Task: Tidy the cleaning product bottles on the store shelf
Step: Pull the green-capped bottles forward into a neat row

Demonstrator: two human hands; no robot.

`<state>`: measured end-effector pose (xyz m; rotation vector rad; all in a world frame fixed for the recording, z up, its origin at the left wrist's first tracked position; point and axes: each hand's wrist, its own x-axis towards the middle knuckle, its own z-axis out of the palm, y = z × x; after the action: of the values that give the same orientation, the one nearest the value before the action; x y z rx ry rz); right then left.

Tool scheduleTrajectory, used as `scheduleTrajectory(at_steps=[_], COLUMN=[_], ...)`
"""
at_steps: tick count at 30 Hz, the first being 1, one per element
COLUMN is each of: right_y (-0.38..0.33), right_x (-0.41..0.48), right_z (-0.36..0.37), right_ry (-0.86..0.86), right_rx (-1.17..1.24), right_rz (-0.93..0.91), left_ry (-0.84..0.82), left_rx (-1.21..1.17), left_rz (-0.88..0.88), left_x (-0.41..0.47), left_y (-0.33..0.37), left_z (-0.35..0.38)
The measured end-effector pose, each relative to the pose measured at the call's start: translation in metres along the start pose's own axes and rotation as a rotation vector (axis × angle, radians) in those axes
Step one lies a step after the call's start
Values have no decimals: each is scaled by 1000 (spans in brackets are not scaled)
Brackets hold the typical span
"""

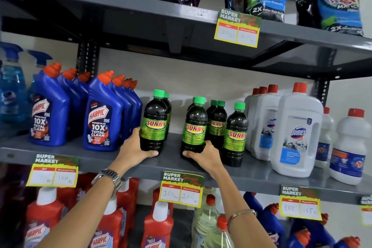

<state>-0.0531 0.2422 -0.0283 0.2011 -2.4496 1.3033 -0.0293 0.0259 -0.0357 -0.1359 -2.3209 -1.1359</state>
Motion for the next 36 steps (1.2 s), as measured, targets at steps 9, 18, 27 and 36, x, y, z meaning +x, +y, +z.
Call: scheduleTrajectory(at_steps=[9,18,27,36], right_y=[1,1,2,1], right_x=[0,-1,1,0], right_z=[0,-1,0,0], right_ry=[82,67,62,106], right_rx=[-31,-24,16,-3], right_rz=[16,19,19,-22], left_ry=[-12,-15,-17,-14], left_rx=[-29,0,-49,-106], left_rz=[46,39,59,86], left_x=[-1,0,1,0], left_y=[2,0,-3,-2], left_z=[5,6,3,3])
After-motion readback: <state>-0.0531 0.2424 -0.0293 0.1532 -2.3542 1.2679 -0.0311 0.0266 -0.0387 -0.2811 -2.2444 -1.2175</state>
